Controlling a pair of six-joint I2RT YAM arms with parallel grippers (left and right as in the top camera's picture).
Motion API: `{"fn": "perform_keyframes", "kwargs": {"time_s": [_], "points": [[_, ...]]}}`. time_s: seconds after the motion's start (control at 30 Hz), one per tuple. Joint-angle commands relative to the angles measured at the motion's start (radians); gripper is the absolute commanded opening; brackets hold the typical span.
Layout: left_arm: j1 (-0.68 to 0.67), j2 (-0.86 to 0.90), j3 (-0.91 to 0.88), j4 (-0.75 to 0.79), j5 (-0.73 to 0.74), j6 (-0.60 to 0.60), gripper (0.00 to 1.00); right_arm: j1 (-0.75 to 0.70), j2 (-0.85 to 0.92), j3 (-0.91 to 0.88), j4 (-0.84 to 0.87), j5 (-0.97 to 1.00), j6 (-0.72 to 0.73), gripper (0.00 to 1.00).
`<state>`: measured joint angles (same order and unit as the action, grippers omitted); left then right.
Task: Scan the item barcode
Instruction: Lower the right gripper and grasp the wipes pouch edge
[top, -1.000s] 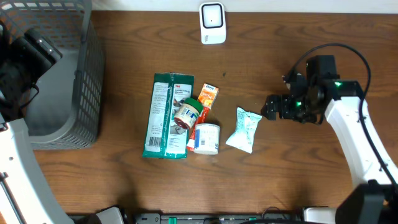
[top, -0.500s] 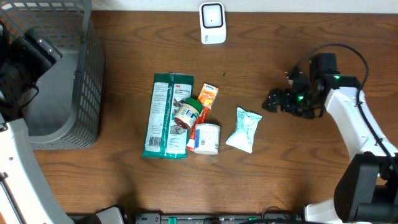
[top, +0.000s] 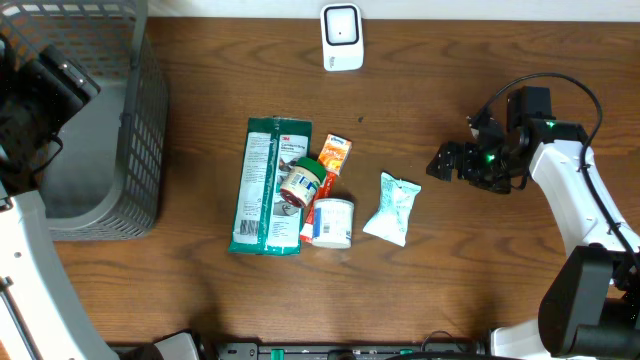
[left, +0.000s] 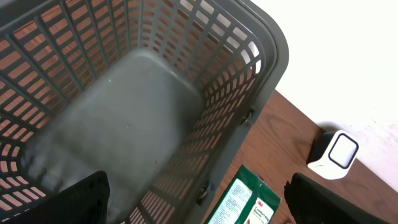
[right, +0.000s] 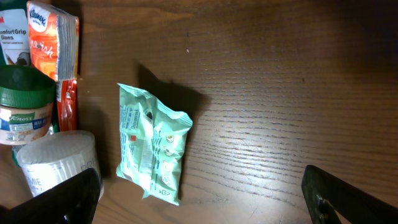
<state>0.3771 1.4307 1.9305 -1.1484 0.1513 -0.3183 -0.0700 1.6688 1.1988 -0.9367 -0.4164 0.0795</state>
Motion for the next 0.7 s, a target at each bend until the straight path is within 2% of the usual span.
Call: {"fn": "perform_keyframes", "kwargs": {"time_s": [0.0,0.3,0.67], "points": [[0.004,0.001,0.002,-0.002,-0.002,-0.009,0.88,0.001,0.005,0.015,0.000,-0.019,0.010,0.99],[0.004,0.001,0.002,-0.002,-0.002,-0.009,0.88,0.001,0.005,-0.047,0.018,-0.019,0.010,0.99],[0.004,0.001,0.002,-0.002,-0.002,-0.009,0.88,0.005,0.005,-0.206,0.138,-0.072,0.010,0.99]]}}
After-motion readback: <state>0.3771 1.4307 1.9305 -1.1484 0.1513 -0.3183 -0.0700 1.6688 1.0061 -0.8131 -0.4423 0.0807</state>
